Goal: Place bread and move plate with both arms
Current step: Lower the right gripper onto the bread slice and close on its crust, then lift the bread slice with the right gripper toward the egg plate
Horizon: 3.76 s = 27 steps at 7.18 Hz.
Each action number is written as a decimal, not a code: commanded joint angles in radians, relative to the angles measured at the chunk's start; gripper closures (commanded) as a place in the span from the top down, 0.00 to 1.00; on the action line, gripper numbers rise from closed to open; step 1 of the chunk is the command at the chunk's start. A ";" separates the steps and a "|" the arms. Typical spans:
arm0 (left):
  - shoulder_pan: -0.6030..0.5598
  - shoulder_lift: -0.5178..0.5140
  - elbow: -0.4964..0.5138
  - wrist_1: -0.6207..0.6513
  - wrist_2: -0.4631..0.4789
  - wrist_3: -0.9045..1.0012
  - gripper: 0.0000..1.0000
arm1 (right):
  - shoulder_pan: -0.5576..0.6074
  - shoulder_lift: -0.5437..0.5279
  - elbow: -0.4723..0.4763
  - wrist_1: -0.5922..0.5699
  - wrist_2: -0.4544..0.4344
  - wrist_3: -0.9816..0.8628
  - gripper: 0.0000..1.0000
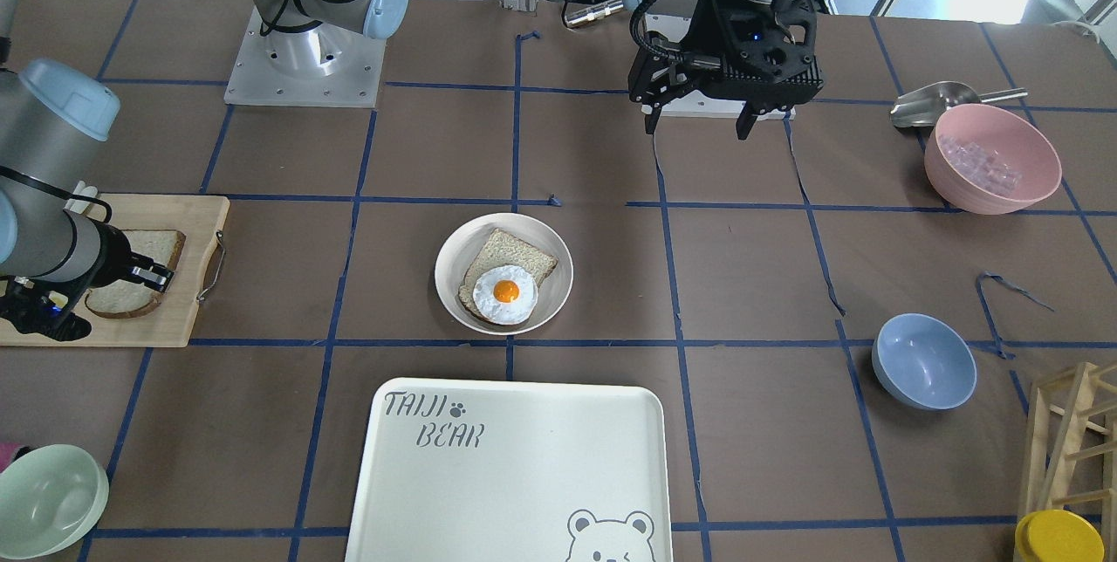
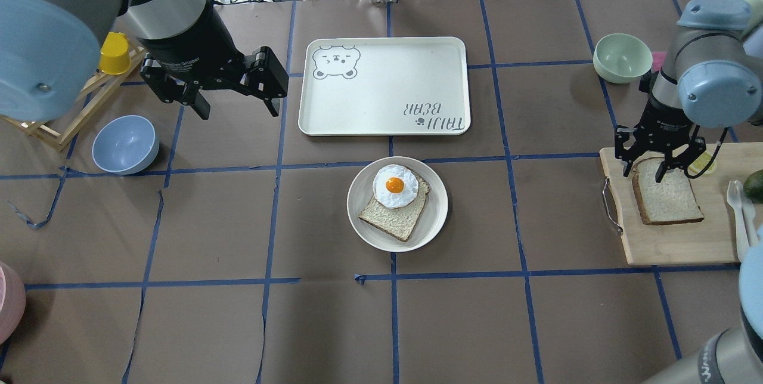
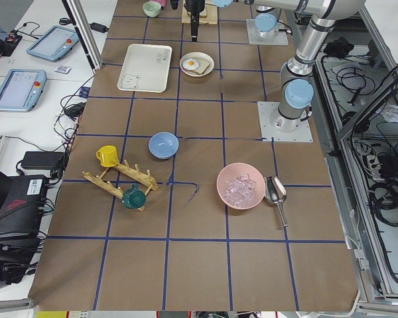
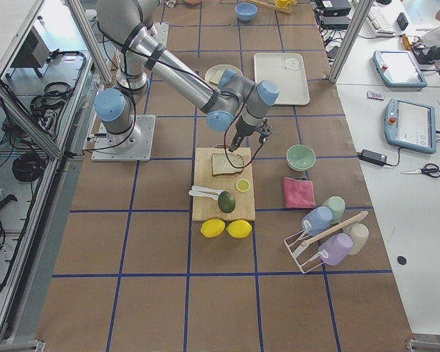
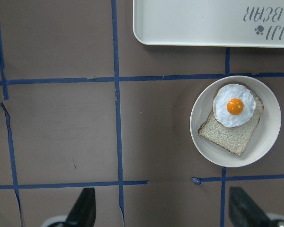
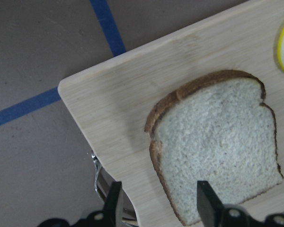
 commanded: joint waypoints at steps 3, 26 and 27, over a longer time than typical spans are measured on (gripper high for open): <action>0.000 0.000 0.001 0.000 -0.001 0.000 1.00 | -0.003 0.045 0.000 -0.049 -0.032 0.012 0.62; 0.002 0.000 0.001 0.000 -0.003 0.000 1.00 | 0.545 0.012 -0.321 0.310 0.287 0.793 0.00; 0.002 0.000 0.001 0.000 -0.003 0.000 1.00 | 0.608 0.044 -0.321 0.252 0.333 0.888 0.00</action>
